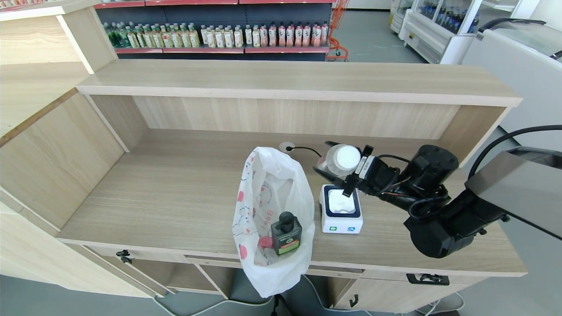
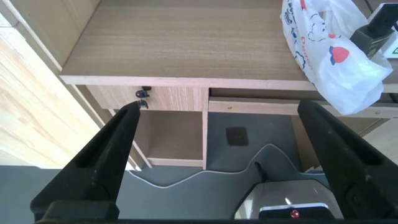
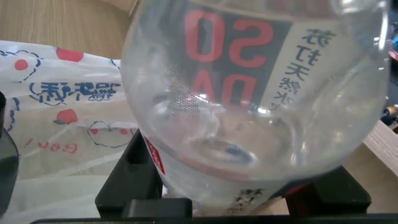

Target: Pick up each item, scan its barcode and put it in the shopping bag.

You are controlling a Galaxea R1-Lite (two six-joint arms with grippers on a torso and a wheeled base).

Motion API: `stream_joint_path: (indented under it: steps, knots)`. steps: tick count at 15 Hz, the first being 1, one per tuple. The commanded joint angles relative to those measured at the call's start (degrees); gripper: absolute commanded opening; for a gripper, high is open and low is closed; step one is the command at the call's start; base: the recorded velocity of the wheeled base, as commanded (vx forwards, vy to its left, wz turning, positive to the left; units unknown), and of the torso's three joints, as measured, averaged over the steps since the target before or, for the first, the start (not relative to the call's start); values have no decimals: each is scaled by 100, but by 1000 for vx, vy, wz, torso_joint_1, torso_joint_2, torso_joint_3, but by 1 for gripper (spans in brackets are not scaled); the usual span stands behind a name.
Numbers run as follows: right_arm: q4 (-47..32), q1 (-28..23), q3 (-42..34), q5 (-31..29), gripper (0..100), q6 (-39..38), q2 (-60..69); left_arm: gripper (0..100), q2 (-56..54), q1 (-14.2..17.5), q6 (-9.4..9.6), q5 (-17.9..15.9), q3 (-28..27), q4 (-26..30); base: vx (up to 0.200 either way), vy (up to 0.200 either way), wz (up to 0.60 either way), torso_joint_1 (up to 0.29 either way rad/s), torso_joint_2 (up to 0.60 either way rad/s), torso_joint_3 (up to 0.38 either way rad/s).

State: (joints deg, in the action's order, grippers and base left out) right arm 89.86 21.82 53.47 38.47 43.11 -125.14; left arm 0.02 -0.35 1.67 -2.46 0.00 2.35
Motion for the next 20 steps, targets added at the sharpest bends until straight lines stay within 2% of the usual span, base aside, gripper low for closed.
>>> stream_joint_path:
  steps: [1,8,14,20]
  knots:
    - [14,-11,164,11,0,49,-116,100,-2,0,0,0,0,2,0,0,0,0,0,0]
    - [14,-125,146,204,0,163,-257,100,-2,-9,0,0,0,2,0,0,0,0,0,0]
    - [14,-512,111,310,0,154,-459,100,-2,-9,-9,0,0,2,0,0,0,0,0,0]
    - [14,-468,94,345,0,163,-459,100,-2,-9,-9,0,0,2,0,0,0,0,0,0]
